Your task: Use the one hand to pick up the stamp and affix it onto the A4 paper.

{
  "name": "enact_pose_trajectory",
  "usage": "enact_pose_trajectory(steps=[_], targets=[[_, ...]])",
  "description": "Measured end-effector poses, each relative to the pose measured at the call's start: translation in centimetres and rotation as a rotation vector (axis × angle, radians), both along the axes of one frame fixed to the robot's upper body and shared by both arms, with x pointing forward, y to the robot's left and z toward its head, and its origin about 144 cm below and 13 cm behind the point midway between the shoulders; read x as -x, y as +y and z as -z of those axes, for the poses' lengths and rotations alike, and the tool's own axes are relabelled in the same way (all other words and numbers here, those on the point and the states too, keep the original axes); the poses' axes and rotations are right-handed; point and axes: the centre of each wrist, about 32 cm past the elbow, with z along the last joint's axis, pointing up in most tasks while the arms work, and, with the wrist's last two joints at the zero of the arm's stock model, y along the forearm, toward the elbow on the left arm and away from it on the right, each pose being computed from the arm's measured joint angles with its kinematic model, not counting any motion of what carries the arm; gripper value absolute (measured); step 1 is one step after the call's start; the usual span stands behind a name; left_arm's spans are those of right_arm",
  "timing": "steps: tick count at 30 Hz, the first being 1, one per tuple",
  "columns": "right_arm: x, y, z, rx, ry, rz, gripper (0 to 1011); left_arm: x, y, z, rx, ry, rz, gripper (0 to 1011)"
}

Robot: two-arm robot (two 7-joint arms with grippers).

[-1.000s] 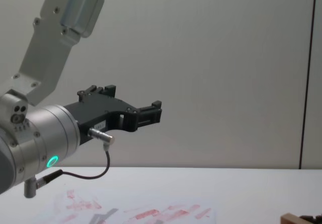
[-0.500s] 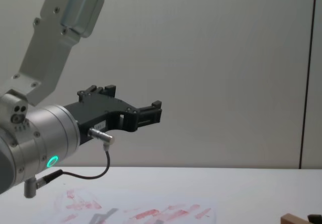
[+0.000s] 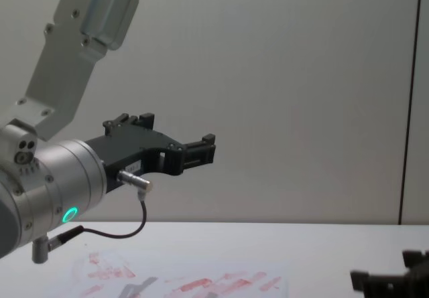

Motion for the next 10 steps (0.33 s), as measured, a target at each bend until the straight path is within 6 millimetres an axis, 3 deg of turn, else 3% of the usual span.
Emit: enact_pose_trajectory(steps=[10], targets=[[-0.24, 0.18, -1.09, -0.068, -0.061, -0.011, 1001, 0.00, 0.00, 0.00, 0.000, 0.000, 0.000, 1003]])
